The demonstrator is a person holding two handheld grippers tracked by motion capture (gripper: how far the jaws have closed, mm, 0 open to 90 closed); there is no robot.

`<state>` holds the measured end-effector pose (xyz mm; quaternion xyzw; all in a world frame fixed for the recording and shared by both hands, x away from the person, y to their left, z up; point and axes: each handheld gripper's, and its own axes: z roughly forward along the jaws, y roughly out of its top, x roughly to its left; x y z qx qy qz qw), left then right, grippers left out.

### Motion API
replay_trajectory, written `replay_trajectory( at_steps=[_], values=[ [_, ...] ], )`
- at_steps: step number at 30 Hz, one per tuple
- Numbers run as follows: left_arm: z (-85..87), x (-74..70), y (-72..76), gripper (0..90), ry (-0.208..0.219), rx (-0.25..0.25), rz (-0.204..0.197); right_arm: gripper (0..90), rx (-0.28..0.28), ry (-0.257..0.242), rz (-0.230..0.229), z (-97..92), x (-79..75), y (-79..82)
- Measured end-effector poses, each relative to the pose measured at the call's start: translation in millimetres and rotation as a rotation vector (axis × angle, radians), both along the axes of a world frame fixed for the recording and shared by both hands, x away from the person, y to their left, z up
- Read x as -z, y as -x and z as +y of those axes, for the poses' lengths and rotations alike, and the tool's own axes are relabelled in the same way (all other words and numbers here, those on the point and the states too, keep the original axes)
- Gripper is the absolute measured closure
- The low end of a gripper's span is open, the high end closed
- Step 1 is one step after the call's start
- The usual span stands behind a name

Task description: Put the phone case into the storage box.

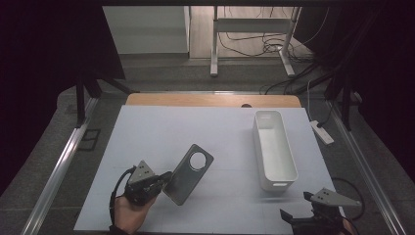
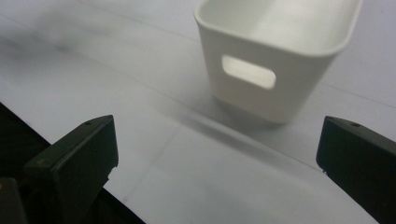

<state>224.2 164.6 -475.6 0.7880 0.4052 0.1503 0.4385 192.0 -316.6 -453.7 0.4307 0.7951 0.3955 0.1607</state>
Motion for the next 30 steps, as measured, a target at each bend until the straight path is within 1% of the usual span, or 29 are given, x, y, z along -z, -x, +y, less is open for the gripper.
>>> replay_trajectory(
  at_steps=[1, 2, 3, 5, 6, 9, 11, 14, 16, 22, 27, 29, 30],
  values=[
    [0.0, 0.0, 0.0, 89.1, 0.0, 0.0, 0.0, 0.0, 0.0, 0.0, 0.0, 0.0, 0.0, 0.0],
    [-0.4, -0.1, -0.8, 89.1, 0.001, 0.004, 0.001, 0.0, -0.007, -0.011, 0.001, 0.6, -1.6, -0.8],
    [-1.4, -0.4, -1.7, 89.1, 0.001, 0.01, -0.001, 0.0, -0.026, -0.025, 0.003, 3.8, -5.4, -3.4],
    [-2.2, -0.6, -2.1, 89.1, 0.004, 0.011, -0.001, 0.0, -0.031, -0.029, 0.001, 4.9, -6.5, -4.1],
    [-3.4, -1.1, -2.9, 89.1, 0.007, 0.018, -0.001, 0.0, -0.046, -0.037, 0.002, 7.9, -8.6, -6.7],
    [-4.3, -1.4, -3.7, 89.1, 0.012, 0.019, -0.001, 0.0, -0.062, -0.042, 0.003, 11.5, -10.2, -10.6],
    [-4.5, -1.6, -4.3, 89.1, 0.017, 0.022, 0.001, 0.0, -0.066, -0.047, 0.007, 12.8, -10.8, -12.1],
    [-7.0, -2.8, -5.7, 89.1, 0.022, 0.029, 0.0, 0.0, -0.094, -0.07, 0.031, 17.1, -13.4, -20.1],
    [-8.4, -3.3, -6.1, 89.1, 0.024, 0.033, -0.002, 0.0, -0.106, -0.082, 0.038, 19.4, -14.6, -25.0],
    [-11.8, -5.2, -7.5, 89.1, 0.029, 0.043, -0.005, 0.0, -0.134, -0.094, 0.033, 26.1, -17.5, -33.7],
    [-12.6, -5.9, -7.1, 89.1, 0.035, 0.047, -0.003, 0.0, -0.189, -0.129, 0.041, 42.2, -18.6, -43.5],
    [-12.6, -5.8, -7.0, 89.1, 0.035, 0.047, -0.002, 0.0, -0.193, -0.137, 0.043, 44.0, -18.7, -44.4],
    [-12.8, -5.9, -6.9, 89.1, 0.035, 0.048, -0.002, 0.0, -0.203, -0.153, 0.049, 46.4, -18.7, -45.7]
  ],
)
